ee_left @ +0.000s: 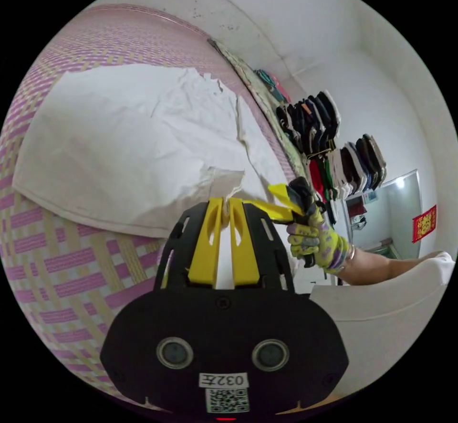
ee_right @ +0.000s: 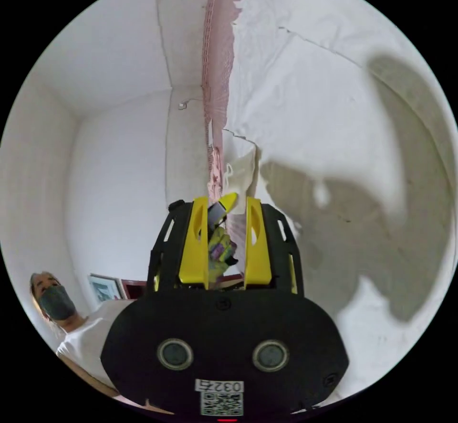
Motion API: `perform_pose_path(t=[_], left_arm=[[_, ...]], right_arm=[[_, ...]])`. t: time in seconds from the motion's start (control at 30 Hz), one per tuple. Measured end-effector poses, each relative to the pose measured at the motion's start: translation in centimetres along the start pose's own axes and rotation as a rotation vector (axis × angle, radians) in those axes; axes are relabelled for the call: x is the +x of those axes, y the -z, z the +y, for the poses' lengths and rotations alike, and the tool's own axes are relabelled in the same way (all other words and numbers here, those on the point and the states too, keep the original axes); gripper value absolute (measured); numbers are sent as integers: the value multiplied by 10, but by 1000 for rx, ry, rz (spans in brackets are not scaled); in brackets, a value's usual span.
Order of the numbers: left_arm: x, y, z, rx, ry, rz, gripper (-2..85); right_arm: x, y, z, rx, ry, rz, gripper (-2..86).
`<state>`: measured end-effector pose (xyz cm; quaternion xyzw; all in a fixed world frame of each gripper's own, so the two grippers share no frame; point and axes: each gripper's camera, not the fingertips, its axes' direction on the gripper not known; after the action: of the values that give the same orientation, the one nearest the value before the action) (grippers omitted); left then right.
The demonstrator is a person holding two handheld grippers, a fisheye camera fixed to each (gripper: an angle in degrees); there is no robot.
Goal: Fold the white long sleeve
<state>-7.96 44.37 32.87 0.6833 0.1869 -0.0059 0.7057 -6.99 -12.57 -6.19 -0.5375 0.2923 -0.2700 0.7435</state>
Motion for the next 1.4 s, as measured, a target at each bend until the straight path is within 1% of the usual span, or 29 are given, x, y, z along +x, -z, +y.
perform_pose_path(t=[0.03, 0.1, 0.13, 0.17, 0.23, 0.27, 0.33, 0.37, 0.47, 0.57, 0.67, 0.8, 0.87, 0.97, 1.0, 1.07, 1.17, 1.3, 1.4], left_arm=[[1, -6, 3, -22, -10, -28, 8], [-1, -12, 5, -57, -10, -10, 39], [-4, -14, 5, -87, -5, 73, 55], [-6, -9, 8, -82, -3, 159, 61], [-6, 11, 21, -24, -14, 229, 49], [-7, 26, 33, 0, -15, 219, 36], [-14, 41, 55, -23, 29, 131, 33], [-21, 47, 72, -65, 74, 83, 33], [-30, 53, 111, -154, 143, 24, 28], [-24, 48, 137, -217, 136, -46, 7], [-16, 32, 147, -267, 108, -130, 6], [-2, 29, 153, -238, 87, -227, 46], [15, 22, 153, -234, 51, -335, 55], [35, 11, 153, -227, 44, -434, 89], [38, 9, 153, -221, 48, -450, 94], [50, -1, 156, -211, 36, -549, 101], [50, -4, 152, -195, 108, -587, 109], [42, -3, 145, -195, 177, -605, 105], [24, 11, 148, -162, 231, -527, 89]], right_arm=[[16, -1, -4, 10, -29, -52, 123], [37, -1, -8, 27, -83, -92, 125], [47, -4, -11, 18, -101, -73, 126], [55, -8, -14, -3, -112, -41, 124], [63, -13, -18, -10, -111, -26, 116], [68, -16, -20, -11, -107, -20, 111], [73, -22, -25, -22, -100, -2, 103], [76, -28, -29, -31, -92, 15, 98], [81, -43, -39, -42, -66, 56, 90], [81, -60, -51, -49, -45, 115, 84], [81, -76, -65, -65, -10, 192, 79], [84, -74, -78, -41, -13, 288, 88], [95, -57, -88, 2, -42, 326, 95], [107, -37, -107, 22, -14, 360, 101], [109, -35, -112, 14, 3, 357, 103], [118, -39, -140, -76, 71, 341, 106], [127, -56, -175, -200, 150, 351, 103], [144, -68, -206, -289, 149, 298, 100], [167, -80, -227, -333, 107, 210, 95]])
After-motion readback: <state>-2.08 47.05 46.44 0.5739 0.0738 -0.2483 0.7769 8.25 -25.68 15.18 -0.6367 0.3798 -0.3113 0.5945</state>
